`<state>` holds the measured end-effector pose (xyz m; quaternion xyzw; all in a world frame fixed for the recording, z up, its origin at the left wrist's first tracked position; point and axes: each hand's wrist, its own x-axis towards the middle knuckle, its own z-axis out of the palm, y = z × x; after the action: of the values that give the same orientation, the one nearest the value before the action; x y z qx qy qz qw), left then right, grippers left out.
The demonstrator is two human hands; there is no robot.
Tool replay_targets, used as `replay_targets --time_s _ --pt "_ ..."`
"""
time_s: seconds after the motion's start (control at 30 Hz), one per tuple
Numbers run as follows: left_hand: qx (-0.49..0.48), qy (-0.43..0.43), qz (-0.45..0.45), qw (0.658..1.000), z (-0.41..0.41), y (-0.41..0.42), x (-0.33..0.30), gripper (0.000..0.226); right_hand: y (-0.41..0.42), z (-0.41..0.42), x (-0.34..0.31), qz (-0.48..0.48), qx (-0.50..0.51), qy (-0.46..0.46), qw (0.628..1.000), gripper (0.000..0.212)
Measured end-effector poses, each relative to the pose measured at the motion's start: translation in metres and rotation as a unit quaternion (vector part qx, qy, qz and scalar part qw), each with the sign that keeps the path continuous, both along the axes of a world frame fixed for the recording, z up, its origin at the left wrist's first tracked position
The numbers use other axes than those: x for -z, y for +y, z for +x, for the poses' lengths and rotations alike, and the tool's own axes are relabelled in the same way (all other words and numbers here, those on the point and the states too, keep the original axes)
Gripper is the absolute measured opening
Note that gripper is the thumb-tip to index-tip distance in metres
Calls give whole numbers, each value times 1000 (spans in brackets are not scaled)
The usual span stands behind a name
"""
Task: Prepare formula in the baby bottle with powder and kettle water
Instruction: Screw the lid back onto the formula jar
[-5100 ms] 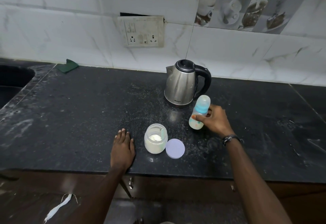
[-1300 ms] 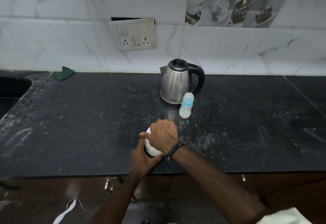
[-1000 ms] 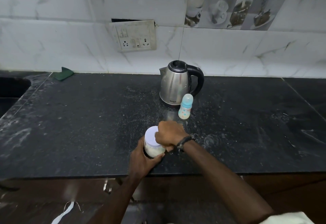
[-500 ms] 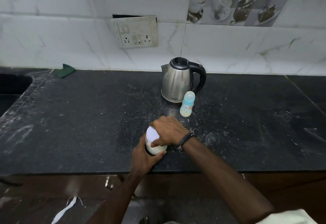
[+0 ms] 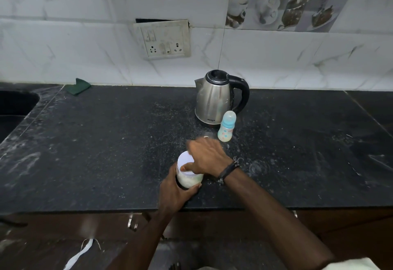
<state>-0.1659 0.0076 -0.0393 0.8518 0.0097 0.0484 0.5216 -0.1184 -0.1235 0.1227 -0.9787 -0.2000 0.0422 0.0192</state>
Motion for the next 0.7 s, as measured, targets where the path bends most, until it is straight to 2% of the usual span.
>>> replay_targets --time_s 0.1,0.17,0.3,0.5,0.7 --pt "1 12 -6 1000 0 0 2 98 0 6 -1 -10 -76 90 993 74" --pt "-2 14 -11 1000 -1 -1 1 98 2 7 1 -35 -106 112 987 79" --pt "0 11 -22 1000 -1 -2 2 98 6 5 6 -35 -100 52 993 58" --pt "-2 7 1 1000 2 1 6 99 -2 8 10 8 -70 19 997 67" --pt "-4 5 7 1000 3 1 5 94 -3 3 16 28 -56 -11 998 61"
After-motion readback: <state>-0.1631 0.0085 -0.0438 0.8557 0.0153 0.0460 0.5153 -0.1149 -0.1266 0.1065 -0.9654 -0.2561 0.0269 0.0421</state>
